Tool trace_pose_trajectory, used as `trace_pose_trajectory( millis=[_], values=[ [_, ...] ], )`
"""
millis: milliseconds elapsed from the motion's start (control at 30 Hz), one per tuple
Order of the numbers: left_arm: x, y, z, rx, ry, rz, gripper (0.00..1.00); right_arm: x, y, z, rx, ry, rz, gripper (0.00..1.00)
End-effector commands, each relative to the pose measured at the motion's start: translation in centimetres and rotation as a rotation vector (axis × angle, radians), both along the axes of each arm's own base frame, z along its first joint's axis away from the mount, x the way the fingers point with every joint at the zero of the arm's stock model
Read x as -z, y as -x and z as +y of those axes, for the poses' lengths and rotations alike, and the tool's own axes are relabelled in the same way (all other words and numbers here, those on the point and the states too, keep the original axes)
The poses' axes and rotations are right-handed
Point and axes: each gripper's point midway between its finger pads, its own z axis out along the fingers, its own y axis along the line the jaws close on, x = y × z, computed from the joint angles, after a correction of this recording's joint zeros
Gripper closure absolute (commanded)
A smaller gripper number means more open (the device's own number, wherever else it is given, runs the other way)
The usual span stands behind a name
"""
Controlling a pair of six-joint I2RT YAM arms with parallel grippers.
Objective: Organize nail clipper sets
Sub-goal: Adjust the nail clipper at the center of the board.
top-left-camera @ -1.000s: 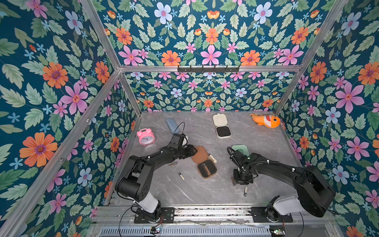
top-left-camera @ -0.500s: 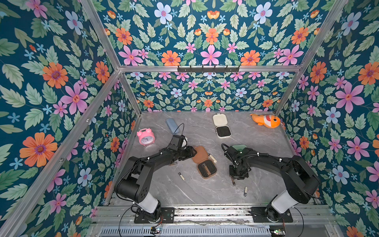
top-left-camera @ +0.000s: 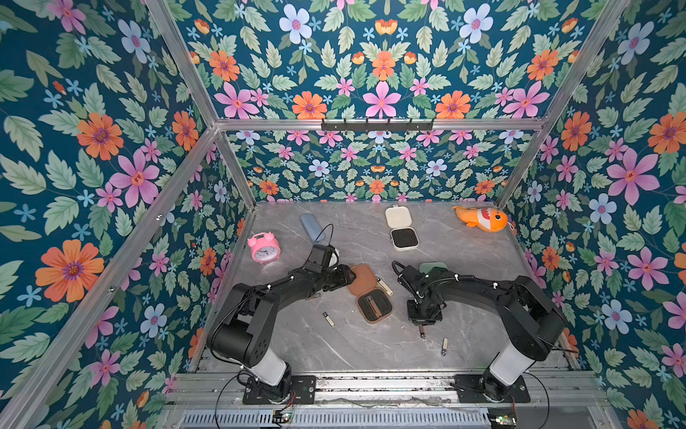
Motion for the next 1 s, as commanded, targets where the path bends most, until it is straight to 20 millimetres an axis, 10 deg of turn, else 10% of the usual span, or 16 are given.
trace_pose_trajectory(
  millis=[0, 500, 967],
  values=[
    [-0.2, -0.3, -0.2, 0.012, 0.007, -0.016, 0.47, 0.2, 0.2, 1.5, -0.007, -0.061, 0.011, 0.75],
    [-0.1, -0.3, -0.3, 0.013, 0.007, -0.011, 0.47, 1.0, 3.7, 5.0, -0.068, -0.067, 0.070, 0.75],
    [-0.1, -0.8, -0.7, 0.028, 0.007, -0.005, 0.47, 1.9, 7.2, 1.6, 0.040, -0.015, 0.078, 0.74]
  ],
)
